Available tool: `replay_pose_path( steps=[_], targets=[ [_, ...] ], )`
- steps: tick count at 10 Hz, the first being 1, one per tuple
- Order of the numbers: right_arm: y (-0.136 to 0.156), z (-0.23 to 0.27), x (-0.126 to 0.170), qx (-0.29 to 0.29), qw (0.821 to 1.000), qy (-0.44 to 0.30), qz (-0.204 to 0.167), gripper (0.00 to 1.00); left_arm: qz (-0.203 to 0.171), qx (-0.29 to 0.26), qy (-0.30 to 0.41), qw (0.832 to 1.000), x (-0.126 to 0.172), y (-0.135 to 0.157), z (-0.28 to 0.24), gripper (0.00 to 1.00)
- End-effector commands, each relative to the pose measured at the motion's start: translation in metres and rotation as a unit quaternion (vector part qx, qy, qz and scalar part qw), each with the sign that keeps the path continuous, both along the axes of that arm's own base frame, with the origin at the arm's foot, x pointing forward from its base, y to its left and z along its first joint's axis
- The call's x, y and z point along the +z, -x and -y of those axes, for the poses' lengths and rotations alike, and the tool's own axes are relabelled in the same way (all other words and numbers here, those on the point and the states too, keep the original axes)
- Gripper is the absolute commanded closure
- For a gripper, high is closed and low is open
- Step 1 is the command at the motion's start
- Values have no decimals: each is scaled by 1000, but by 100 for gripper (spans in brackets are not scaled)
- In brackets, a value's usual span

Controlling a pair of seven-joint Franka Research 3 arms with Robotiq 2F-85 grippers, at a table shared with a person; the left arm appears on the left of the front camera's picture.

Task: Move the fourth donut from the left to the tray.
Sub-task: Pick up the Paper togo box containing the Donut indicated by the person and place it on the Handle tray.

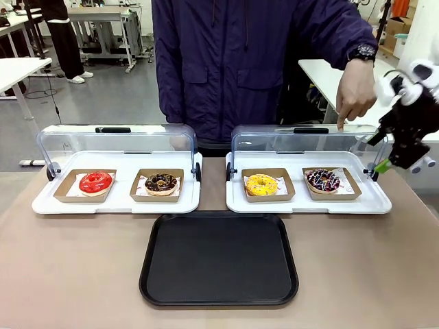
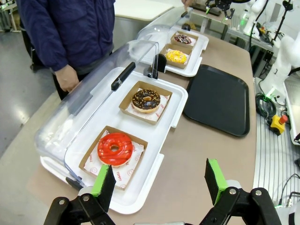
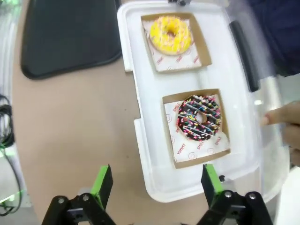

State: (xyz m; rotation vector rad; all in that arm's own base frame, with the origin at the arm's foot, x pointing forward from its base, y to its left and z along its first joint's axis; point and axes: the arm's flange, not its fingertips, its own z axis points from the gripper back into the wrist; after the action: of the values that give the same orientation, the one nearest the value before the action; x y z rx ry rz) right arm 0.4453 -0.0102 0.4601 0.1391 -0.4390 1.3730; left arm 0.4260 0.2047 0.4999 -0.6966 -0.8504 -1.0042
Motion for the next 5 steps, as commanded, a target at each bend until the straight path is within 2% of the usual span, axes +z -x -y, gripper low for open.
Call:
replay_pose_path(
  steps=[1,4,5],
  targets=[
    [-8,-5,-19,-12,999,28,11,0,-2,-2,-3,1000,2,2,1,0],
    [-10,-14,-53,-1,999,35,35,0,-2,-2,-3,1000,2,2,1,0],
    [-12,-13,-56,-10,998,28,47,0,-2,-2,-3,1000,2,2,1,0]
  ],
)
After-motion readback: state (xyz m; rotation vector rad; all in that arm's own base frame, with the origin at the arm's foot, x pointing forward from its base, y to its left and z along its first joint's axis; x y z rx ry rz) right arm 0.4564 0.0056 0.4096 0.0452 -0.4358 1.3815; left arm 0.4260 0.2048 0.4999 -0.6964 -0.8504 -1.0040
